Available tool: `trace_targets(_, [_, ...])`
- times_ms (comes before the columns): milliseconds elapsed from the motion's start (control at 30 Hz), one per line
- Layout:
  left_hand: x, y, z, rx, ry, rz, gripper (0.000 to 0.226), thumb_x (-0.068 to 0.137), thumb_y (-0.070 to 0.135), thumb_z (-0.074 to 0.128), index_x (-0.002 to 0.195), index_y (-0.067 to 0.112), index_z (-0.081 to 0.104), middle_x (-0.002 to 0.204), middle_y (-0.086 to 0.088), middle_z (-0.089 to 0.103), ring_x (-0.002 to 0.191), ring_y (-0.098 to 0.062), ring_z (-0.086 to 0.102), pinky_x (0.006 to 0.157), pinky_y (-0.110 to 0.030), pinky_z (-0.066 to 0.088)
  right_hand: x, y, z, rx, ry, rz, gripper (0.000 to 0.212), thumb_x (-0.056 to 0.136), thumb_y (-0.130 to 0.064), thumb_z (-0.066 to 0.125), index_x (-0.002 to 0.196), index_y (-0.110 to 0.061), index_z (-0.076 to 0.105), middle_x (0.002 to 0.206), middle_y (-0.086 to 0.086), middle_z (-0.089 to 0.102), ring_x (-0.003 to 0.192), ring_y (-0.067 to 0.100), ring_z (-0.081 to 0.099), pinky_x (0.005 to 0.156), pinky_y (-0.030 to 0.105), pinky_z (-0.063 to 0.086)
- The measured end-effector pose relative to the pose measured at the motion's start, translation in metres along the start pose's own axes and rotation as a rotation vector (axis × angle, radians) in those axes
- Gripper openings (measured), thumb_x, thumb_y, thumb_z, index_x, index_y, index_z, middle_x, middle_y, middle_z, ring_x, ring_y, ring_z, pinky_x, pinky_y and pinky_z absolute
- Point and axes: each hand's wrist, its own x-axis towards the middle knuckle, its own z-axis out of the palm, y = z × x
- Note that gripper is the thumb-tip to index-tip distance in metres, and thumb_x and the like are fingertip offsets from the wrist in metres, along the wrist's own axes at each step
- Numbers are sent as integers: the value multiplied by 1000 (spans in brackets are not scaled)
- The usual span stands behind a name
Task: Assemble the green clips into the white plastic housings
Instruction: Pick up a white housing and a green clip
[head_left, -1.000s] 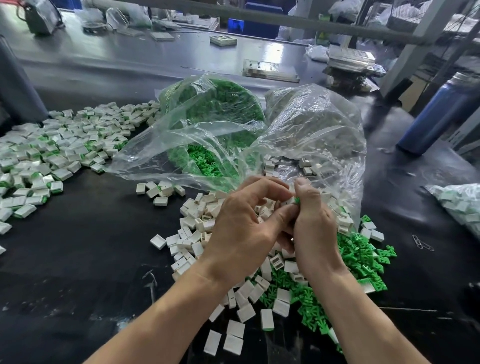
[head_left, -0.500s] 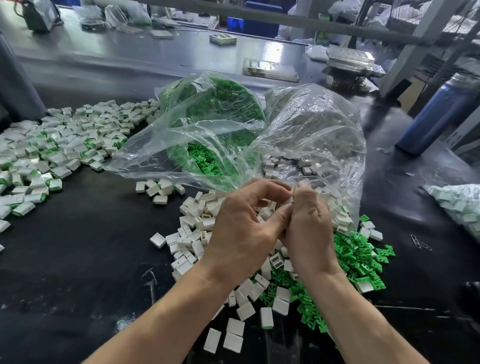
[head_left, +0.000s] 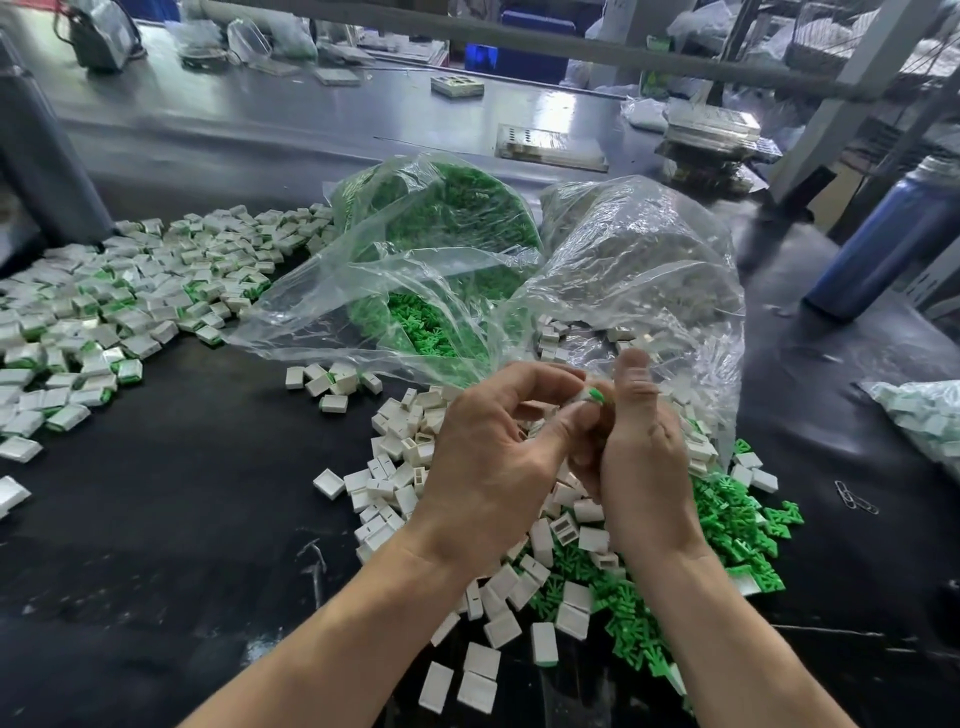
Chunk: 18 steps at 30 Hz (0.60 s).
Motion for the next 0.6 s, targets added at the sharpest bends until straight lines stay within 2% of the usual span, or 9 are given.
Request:
trace_targets(100, [2,-3,-6,0,47,-17,7,93,19,76,97,23,73,94,12,75,85,-5,72,74,-18,57,5,-1,-14,-47,-17,-116,52,106,-55,46,81,-16,70,62,-1,56,51,10,47,44,18,36])
trace_targets(200, [5,-4,-11,-23,67,-30,8,93,16,76,95,23,72,89,10,74,80,-7,71,70,-17,57,8,-6,-22,-93,-100,-206,23,98,-42,62,97,-21,72,75,-2,66,60,8,55,51,16,43])
trace_targets(267, [6,-5,-14,-5,65,-27,7,94,16,76,95,22,72,87,9,74,78,-5,71,69,-14,55,8,-6,-23,-181,-130,-230,13,94,-35,69,101,-25,73,80,-6,71,64,6,61,56,16,47])
trace_targets(467, [7,-9,-17,41,29,-43,5,94,17,76,96,22,73,89,9,75,82,-6,72,75,-18,58,11,-1,-25,-304,-137,-218,7,95,-31,70,101,-28,71,87,-10,72,72,9,65,64,32,51])
trace_targets(533, [8,-9,-18,58,16,-55,6,94,18,76,97,23,74,89,10,75,84,-6,72,77,-20,59,12,2,-26,-307,-159,-199,5,97,-30,69,101,-28,70,86,-12,71,73,9,65,64,31,52])
trace_targets(600, [9,-9,-21,91,6,-56,10,93,16,76,95,26,73,87,13,75,82,-4,72,74,-17,58,13,5,-27,-316,-166,-198,2,98,-29,68,100,-29,69,85,-11,70,72,8,64,63,25,51])
